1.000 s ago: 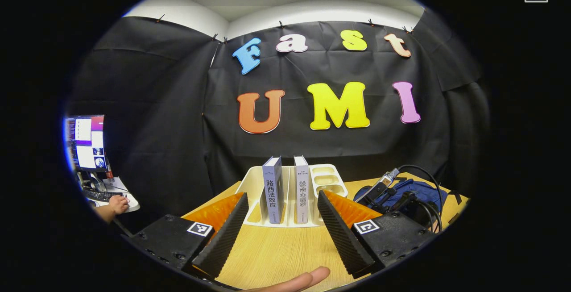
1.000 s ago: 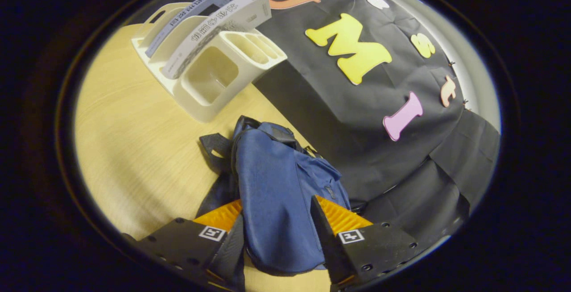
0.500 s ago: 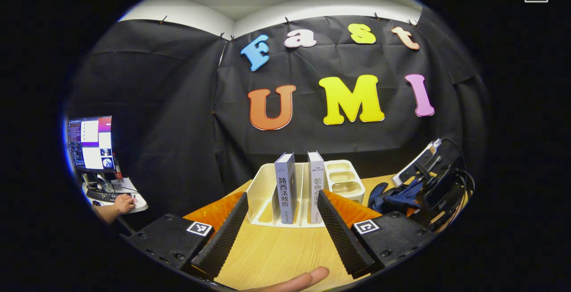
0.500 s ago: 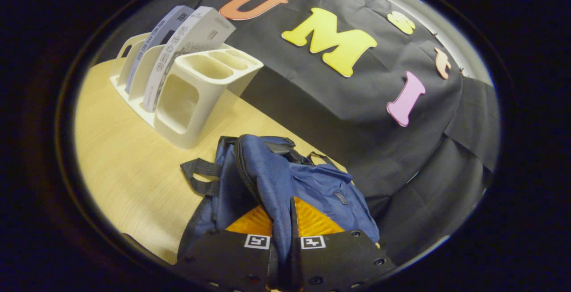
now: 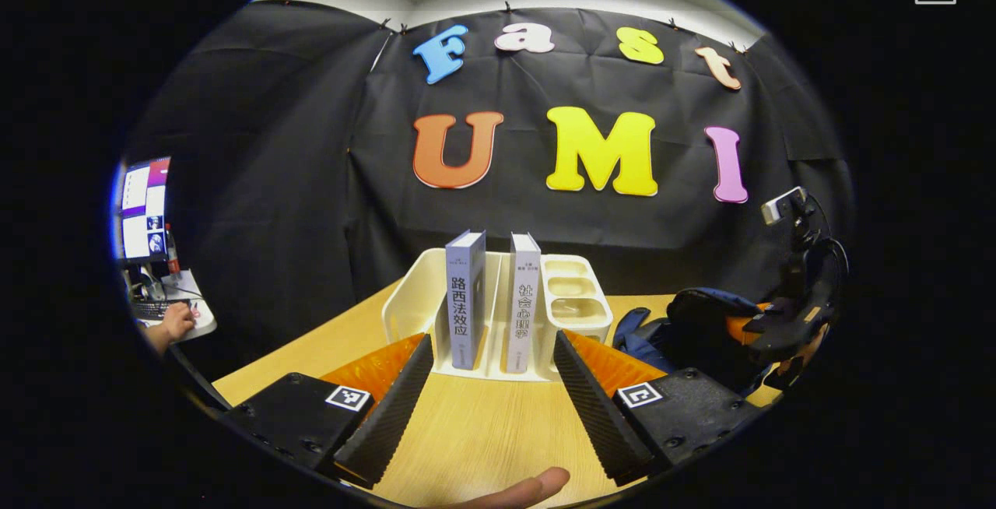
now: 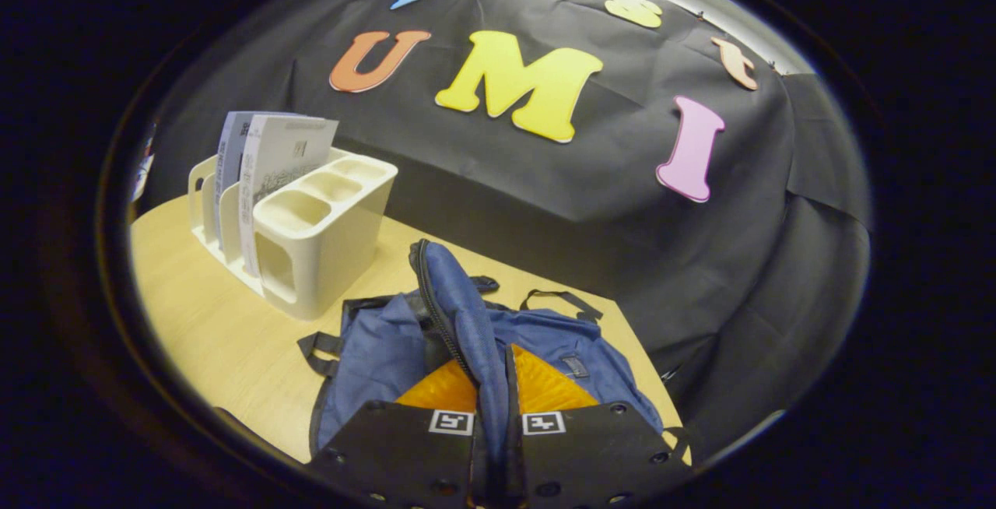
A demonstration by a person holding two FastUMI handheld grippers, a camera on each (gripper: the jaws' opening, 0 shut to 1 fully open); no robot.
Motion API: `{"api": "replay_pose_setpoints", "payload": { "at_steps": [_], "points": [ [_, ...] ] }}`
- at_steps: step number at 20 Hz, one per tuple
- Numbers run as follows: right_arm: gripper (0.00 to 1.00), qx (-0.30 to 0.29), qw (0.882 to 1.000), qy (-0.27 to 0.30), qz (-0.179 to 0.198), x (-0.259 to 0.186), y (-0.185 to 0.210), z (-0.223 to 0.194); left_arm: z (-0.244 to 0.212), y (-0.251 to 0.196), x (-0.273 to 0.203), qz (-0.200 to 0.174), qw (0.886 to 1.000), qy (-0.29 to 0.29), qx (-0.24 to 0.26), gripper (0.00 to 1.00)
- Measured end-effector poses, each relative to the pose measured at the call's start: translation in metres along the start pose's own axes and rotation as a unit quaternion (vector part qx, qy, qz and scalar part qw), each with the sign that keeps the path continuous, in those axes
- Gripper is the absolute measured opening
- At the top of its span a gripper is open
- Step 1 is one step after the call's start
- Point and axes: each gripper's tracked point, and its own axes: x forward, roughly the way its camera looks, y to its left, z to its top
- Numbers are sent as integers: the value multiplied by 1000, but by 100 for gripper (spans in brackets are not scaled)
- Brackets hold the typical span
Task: Open the schoolbag, grab two books from the bookshelf and put them into the schoolbag.
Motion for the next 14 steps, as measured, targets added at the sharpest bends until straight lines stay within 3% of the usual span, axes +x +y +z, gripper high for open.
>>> {"api": "replay_pose_setpoints", "payload": {
  "at_steps": [6, 14],
  "points": [
    [8, 39, 999, -30, 4, -7, -53, 31, 17, 18, 39, 33, 999, 31, -15, 99],
    [8, 84, 995, -50, -5, 2, -122, 66, 62, -10, 99, 13, 999, 49, -13, 99]
  ]
}}
